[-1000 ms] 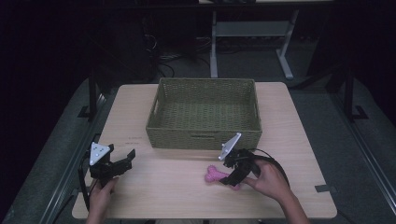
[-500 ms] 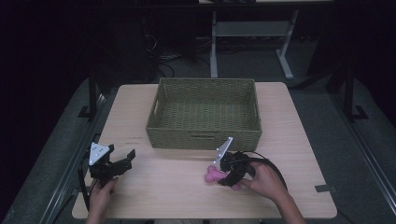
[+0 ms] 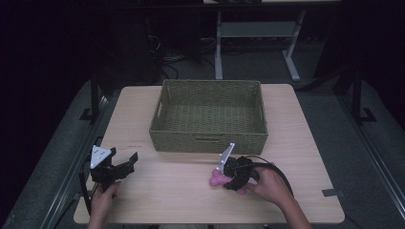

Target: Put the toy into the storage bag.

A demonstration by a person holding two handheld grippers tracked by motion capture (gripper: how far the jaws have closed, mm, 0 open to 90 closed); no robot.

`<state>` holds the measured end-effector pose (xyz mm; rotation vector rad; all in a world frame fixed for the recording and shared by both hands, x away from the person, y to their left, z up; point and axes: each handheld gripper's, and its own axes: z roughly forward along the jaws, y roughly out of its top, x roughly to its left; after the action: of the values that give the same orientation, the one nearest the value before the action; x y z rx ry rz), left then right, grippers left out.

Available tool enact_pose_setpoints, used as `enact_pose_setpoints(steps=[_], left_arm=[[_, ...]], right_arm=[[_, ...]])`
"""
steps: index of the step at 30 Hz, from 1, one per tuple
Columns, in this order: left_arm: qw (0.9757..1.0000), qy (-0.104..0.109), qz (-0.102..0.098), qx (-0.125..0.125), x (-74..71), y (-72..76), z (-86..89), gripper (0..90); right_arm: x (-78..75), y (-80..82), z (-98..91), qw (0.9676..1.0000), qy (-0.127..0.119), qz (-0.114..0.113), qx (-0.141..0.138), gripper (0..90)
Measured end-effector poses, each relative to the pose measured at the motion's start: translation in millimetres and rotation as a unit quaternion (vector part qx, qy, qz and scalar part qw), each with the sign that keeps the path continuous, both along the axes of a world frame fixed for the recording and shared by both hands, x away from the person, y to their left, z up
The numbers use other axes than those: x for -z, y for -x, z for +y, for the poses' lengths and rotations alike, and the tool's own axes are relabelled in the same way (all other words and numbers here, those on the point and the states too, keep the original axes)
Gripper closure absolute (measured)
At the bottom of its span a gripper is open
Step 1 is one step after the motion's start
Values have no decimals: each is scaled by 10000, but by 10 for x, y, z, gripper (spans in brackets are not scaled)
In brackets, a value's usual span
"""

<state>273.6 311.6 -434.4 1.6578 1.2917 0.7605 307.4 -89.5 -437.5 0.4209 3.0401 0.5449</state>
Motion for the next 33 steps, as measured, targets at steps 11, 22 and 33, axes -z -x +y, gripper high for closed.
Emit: enact_pose_setpoints(steps=[11,22,33], left_arm=[[10000,7,1,3,2,1,1,129],[10000,2,-8,-2,1,4,8,130],[10000,25,-19,-39,-3,19,30,130]], right_arm=[[-54,-38,-48,9998,-70,194,51,580],[-390,-159,-144,9987,-429,284,-64,580],[-717,-302,-205,9969,-745,231,-132,580]])
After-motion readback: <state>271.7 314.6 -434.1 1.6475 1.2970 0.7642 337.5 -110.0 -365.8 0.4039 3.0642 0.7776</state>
